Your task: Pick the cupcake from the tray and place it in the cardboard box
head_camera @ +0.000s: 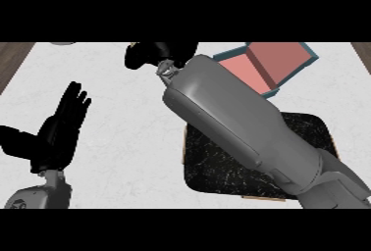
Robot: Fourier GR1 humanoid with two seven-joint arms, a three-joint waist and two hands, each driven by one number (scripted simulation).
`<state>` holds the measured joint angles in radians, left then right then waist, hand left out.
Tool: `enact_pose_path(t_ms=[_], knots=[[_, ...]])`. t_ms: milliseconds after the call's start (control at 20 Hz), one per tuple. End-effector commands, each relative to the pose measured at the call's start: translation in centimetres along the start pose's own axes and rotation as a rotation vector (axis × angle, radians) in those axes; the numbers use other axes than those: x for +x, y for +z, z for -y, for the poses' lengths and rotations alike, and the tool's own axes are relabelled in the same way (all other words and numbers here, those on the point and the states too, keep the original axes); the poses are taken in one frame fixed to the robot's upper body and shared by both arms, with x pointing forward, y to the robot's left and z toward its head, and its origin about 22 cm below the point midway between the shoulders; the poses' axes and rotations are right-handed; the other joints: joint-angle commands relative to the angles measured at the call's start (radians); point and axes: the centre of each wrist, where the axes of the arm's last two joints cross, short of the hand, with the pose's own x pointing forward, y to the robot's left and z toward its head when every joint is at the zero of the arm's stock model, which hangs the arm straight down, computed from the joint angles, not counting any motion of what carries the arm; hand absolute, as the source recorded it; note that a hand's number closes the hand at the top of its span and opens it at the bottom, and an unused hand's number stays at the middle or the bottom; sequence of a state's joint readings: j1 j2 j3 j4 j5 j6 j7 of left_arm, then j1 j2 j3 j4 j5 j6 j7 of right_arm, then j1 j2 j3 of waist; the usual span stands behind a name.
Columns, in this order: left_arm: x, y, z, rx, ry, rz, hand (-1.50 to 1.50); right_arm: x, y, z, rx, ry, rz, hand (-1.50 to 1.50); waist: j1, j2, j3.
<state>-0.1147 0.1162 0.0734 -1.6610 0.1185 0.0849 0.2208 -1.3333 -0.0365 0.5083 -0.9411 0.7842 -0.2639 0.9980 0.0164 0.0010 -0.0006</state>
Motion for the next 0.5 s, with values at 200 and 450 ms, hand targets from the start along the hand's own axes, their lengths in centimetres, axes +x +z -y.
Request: enact_pose_path(t_ms=[200,450], knots=[[-1.4,-0.5,0.9,0.024,-0.009,-0.008,0.00,-6.2,-4.4,-1.4,-0.081,0.152,-0.096,1.50,-0.006,0.005,0.000],[-0.2,0.6,0.0,-0.013,0.003,-0.004,0.00,-11.6,-7.0,-1.9,-0.062,0.211,-0.106,1.50,0.006,0.005,0.000]])
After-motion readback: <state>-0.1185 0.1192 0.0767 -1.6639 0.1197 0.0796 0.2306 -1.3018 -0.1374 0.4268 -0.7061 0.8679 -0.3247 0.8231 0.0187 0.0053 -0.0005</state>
